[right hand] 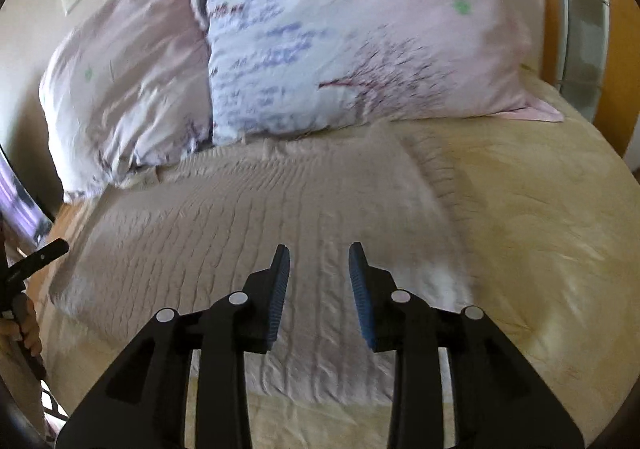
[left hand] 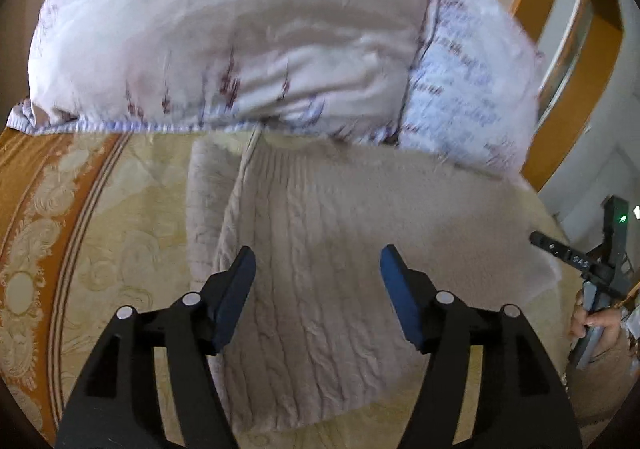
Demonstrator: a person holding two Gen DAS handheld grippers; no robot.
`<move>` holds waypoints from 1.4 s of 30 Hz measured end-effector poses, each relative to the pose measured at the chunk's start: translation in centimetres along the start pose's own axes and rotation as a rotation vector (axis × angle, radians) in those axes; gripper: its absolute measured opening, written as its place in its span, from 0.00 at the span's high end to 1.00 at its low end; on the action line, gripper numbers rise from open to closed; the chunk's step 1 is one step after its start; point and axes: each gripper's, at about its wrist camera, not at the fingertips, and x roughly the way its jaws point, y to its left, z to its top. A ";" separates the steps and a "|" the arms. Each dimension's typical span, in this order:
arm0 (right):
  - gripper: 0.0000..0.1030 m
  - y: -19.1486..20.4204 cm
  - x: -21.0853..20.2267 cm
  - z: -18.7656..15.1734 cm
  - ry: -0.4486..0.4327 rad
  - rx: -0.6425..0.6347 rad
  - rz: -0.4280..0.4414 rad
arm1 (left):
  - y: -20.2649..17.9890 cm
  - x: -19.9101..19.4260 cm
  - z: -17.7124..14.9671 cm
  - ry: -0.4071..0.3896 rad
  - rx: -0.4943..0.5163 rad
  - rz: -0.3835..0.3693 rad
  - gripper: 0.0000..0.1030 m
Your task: Fold small clothes
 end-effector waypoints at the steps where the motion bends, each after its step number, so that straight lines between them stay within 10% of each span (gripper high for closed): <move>1: 0.57 0.0 0.6 -0.4 0.021 -0.003 -0.011 | 0.4 0.7 -0.2 0.024 -0.013 0.014 0.37; 12: 0.49 0.4 0.3 -0.6 0.012 -0.025 -0.010 | 4.3 -1.4 0.1 -0.056 -0.198 -0.039 0.27; 26: 0.41 3.1 1.2 -0.1 -0.016 -0.066 -0.035 | 8.2 2.4 1.3 0.046 -0.427 -0.136 0.27; 42: 0.32 3.3 1.3 -0.4 -0.020 -0.066 -0.021 | 7.6 3.9 0.9 0.094 -0.495 -0.166 0.76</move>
